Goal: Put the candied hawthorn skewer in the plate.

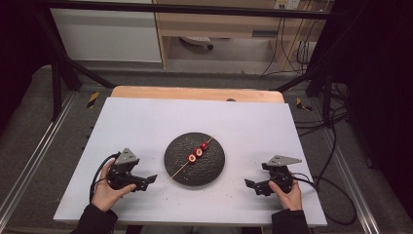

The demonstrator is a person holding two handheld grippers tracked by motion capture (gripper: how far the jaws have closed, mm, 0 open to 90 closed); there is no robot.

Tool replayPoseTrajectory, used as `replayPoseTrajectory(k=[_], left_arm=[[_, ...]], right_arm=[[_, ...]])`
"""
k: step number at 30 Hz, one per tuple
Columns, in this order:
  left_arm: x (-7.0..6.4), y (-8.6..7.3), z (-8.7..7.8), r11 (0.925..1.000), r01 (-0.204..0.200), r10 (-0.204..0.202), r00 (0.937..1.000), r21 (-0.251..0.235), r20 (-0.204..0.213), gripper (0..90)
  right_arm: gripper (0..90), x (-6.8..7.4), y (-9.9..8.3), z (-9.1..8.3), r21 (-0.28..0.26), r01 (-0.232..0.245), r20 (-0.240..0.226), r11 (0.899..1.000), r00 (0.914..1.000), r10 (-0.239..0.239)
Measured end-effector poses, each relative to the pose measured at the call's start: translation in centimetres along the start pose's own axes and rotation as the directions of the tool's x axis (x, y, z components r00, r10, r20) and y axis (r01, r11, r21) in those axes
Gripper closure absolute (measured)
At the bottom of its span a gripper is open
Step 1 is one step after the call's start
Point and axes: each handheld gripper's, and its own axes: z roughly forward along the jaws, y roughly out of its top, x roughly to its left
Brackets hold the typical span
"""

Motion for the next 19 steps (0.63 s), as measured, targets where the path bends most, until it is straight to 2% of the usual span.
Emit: replayPoseTrajectory(k=[9,19], left_arm=[[1.0,-3.0,-0.4,0.9997,0.022,-0.022,0.9997,-0.015,-0.01,6.6],[1.4,-3.6,-0.5,0.9997,0.021,-0.021,0.9997,-0.01,-0.012,6.4]], right_arm=[[0.7,0.1,-0.1,0.2,0.021,0.007,0.007,1.0,0.9999,-0.008],[0.7,0.2,-0.2,0.3,0.04,0.004,0.002,0.999,1.0,-0.004]])
